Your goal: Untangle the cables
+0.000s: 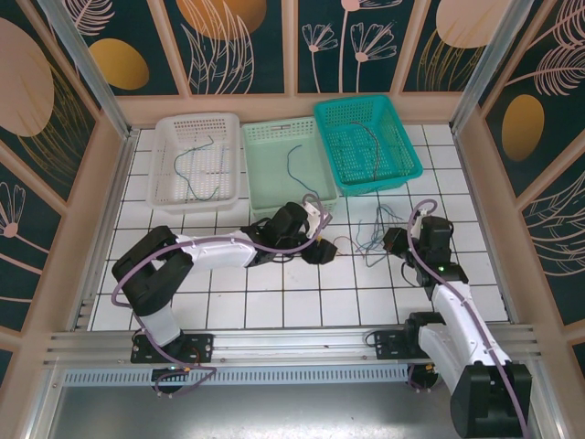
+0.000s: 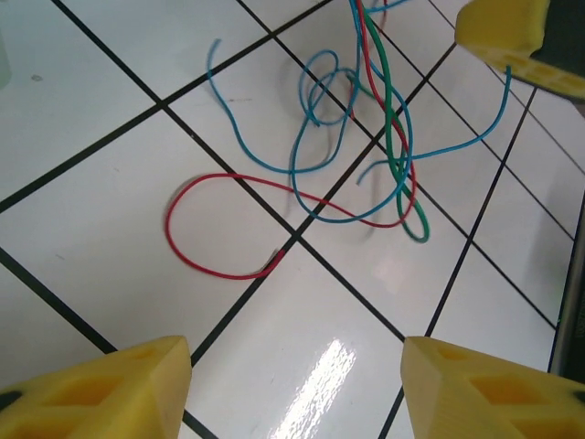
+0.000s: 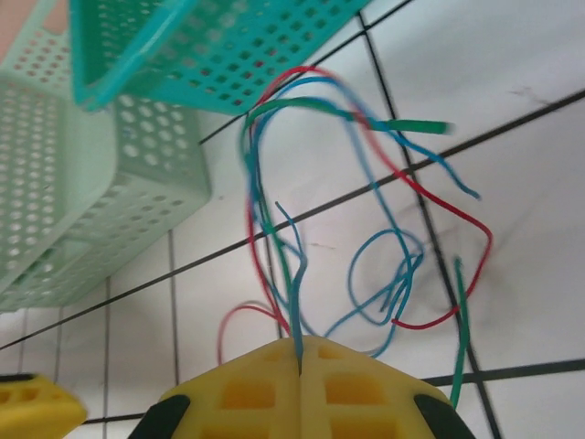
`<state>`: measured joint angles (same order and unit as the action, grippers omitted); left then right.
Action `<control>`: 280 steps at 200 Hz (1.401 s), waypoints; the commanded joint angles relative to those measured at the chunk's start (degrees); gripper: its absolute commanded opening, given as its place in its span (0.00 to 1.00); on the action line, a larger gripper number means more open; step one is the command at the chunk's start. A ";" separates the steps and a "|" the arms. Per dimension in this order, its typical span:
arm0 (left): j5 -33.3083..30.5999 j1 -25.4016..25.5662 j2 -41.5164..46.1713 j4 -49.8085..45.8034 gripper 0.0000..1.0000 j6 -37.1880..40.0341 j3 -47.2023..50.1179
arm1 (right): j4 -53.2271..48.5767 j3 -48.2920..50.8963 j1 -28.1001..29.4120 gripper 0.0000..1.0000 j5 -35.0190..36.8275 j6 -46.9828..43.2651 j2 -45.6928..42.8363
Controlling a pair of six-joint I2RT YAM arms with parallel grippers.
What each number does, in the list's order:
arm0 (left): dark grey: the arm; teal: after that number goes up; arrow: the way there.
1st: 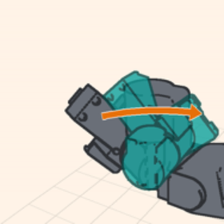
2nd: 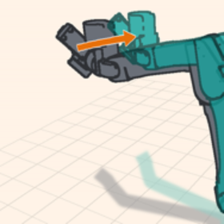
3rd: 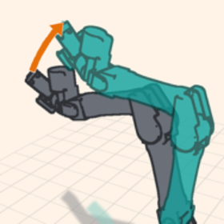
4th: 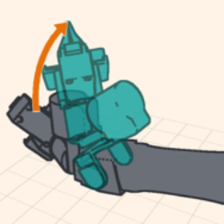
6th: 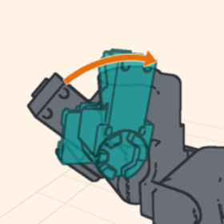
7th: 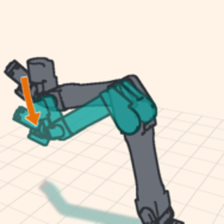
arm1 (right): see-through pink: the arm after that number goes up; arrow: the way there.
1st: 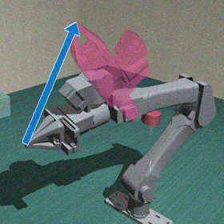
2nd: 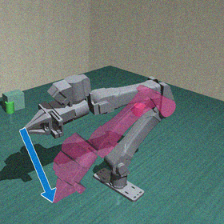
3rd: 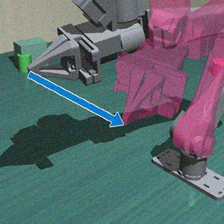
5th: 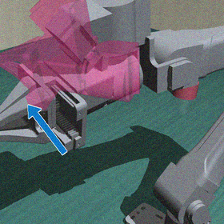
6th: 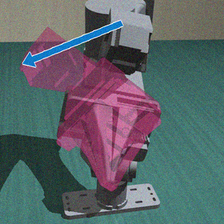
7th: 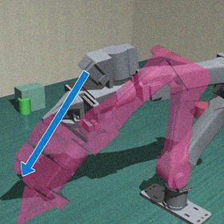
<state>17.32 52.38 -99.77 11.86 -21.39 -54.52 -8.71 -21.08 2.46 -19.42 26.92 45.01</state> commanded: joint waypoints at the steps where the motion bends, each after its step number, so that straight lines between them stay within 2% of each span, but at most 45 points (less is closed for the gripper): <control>1: -1.59 -0.38 3.07 -1.18 0.68 2.31 -0.62 | 3.54 0.18 2.03 0.00 -3.79 -1.74 -1.52; 25: -2.92 -0.39 2.74 -0.51 0.73 3.96 -2.61 | 4.85 0.08 3.30 0.00 -6.34 -2.57 -2.72; 36: -0.48 -0.37 1.88 -0.16 0.73 4.29 -4.52 | 5.56 -0.01 3.47 0.00 -7.05 -2.57 -3.08; 62: 8.64 -0.33 -5.10 0.83 0.60 2.80 -8.67 | 5.09 -0.69 3.48 0.00 -5.30 -2.55 -3.44; 78: 11.07 -0.28 -6.26 4.09 0.52 1.65 -7.46 | 5.18 -0.89 3.51 0.00 -5.19 -2.66 -3.53; 115: 15.38 -0.09 -6.84 3.67 0.47 4.62 -6.69 | 5.72 -1.67 3.45 0.00 -4.93 -2.78 -3.46; 204: 9.22 0.71 -14.27 -1.67 0.49 12.07 -12.28 | 4.98 -2.43 3.44 0.00 -5.58 -2.94 -3.62; 280: 8.58 0.73 -16.50 1.47 0.41 12.64 -13.46 | 5.22 -2.21 3.48 0.00 -6.58 -2.84 -3.62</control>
<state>25.89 52.88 -115.18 11.35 -10.00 -66.61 -5.32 -21.37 5.63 -24.36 25.36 42.26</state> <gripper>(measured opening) 0.429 0.049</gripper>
